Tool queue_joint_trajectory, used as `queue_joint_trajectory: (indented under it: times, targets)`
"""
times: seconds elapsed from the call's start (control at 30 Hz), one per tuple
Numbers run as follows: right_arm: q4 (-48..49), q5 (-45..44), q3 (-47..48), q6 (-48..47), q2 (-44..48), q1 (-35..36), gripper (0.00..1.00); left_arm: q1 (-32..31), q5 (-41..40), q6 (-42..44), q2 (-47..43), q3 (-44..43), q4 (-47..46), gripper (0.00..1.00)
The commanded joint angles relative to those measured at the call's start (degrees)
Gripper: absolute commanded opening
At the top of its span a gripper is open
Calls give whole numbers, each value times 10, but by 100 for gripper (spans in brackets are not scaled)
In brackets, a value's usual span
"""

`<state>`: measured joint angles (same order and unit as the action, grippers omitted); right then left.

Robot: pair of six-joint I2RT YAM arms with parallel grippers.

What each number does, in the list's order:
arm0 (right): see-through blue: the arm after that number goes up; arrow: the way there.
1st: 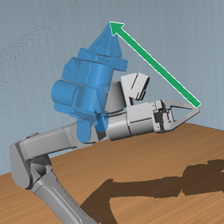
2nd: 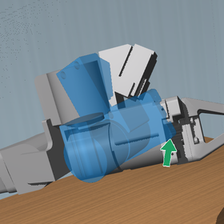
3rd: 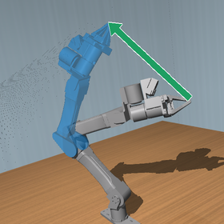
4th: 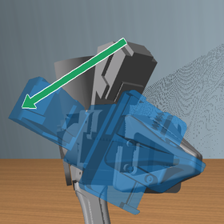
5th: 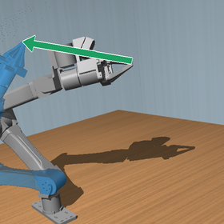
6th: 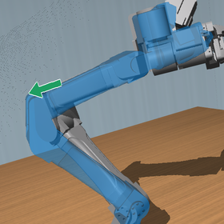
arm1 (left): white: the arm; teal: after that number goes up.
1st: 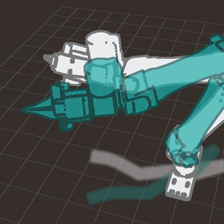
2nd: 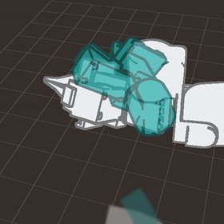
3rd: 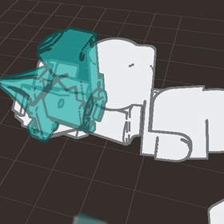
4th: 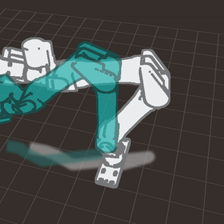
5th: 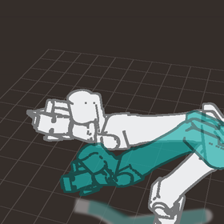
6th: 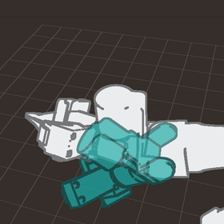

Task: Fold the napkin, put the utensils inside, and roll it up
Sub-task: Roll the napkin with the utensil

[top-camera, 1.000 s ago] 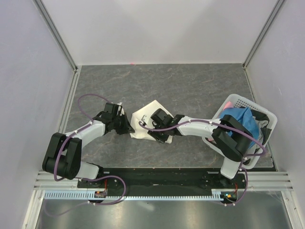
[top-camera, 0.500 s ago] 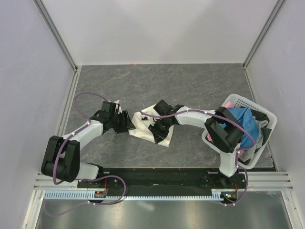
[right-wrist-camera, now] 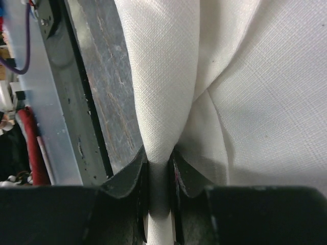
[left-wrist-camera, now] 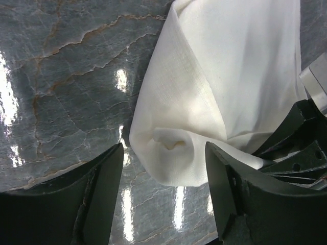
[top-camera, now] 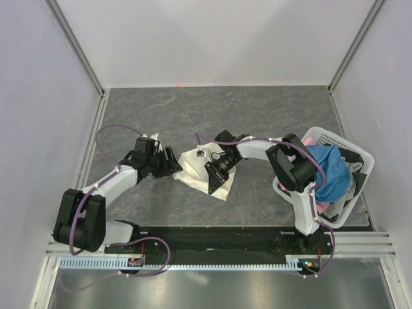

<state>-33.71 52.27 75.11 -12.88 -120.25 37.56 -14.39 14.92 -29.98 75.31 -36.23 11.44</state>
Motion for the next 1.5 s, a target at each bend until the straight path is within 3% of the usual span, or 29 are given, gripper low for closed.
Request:
queue_joint_trajectory:
  times: [0.0, 0.3, 0.53, 0.9, 1.47]
  targets:
    - [-20, -40, -9, -45, -58, 0, 20, 9, -18, -7, 15, 14, -71, 72]
    - [-23, -48, -2, -36, -67, -7, 23, 10, -10, -8, 58, 15, -95, 61]
    - [-23, -63, 4, -20, -35, -8, 42, 10, 12, -5, 89, 15, -93, 47]
    - [-21, -133, 17, -3, 42, -7, 65, 10, 14, 8, 109, -2, -63, 44]
    - [80, -230, -13, 26, 146, 1, 81, 10, 13, 11, 116, -9, -56, 47]
